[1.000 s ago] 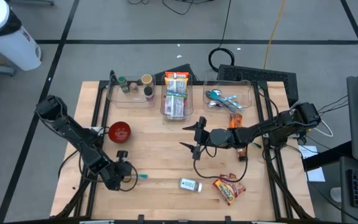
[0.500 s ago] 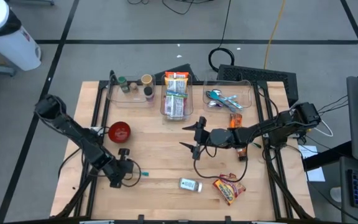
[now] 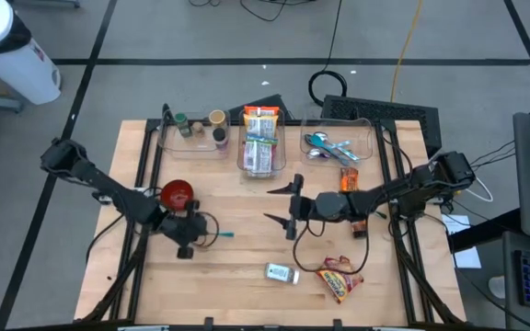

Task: Pick & Place Food Item
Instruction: Put the bottom blue spoon into the right transparent bin

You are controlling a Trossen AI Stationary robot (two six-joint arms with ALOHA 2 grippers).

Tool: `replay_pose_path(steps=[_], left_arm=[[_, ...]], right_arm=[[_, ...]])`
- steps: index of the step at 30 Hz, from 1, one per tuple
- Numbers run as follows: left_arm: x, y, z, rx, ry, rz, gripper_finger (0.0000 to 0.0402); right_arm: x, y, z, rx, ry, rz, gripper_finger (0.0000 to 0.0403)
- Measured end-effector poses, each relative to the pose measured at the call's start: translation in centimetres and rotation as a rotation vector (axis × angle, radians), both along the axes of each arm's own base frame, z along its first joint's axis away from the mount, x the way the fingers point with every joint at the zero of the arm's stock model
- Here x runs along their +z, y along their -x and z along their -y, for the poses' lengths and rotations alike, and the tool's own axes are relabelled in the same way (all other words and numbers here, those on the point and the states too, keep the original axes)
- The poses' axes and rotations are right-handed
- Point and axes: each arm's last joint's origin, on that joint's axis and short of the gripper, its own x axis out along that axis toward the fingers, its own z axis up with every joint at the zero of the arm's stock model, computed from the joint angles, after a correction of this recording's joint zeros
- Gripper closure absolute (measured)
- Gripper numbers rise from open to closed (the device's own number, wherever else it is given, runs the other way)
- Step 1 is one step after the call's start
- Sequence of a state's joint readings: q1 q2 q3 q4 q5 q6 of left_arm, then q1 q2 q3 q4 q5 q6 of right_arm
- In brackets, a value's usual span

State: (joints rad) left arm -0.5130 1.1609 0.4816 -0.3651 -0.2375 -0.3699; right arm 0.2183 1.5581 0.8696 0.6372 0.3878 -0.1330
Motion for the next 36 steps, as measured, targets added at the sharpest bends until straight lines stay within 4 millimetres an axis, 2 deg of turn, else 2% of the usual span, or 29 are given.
replay_pose_path(steps=[7, 11, 14, 18, 23, 26, 30, 36], left_arm=[[1.9, -1.7, -2.8, 0.107, 0.097, 0.151, 0.0397], [2.8, -2.7, -4.4, 0.125, 0.169, 0.241, 0.0397], [3.6, -3.5, -5.6, 0.12, 0.214, 0.276, 0.0398], [5.1, -4.9, -6.9, 0.109, 0.237, 0.297, 0.0397], [6.8, -6.4, -7.6, 0.072, 0.258, 0.283, 0.0397], [7.2, -7.0, -7.7, 0.059, 0.26, 0.254, 0.0398], [7.4, -7.8, -7.6, 0.047, 0.264, 0.242, 0.0396], [7.8, -8.1, -7.6, 0.03, 0.27, 0.231, 0.0397]], right_arm=[[0.6, 0.3, -1.8, 0.058, 0.134, 0.041, 0.011], [0.4, 0.5, -2.9, 0.001, 0.219, 0.025, 0.011], [-0.2, 0.0, -3.8, -0.032, 0.303, -0.019, 0.011], [-0.8, -1.8, -4.6, -0.042, 0.396, -0.059, 0.011], [-1.1, -3.8, -5.2, -0.033, 0.49, -0.11, 0.011], [-0.7, -4.9, -5.6, -0.03, 0.533, -0.114, 0.011], [-0.9, -5.6, -5.8, -0.068, 0.597, -0.176, 0.011], [-1.6, -5.5, -5.6, -0.094, 0.625, -0.262, 0.011]])
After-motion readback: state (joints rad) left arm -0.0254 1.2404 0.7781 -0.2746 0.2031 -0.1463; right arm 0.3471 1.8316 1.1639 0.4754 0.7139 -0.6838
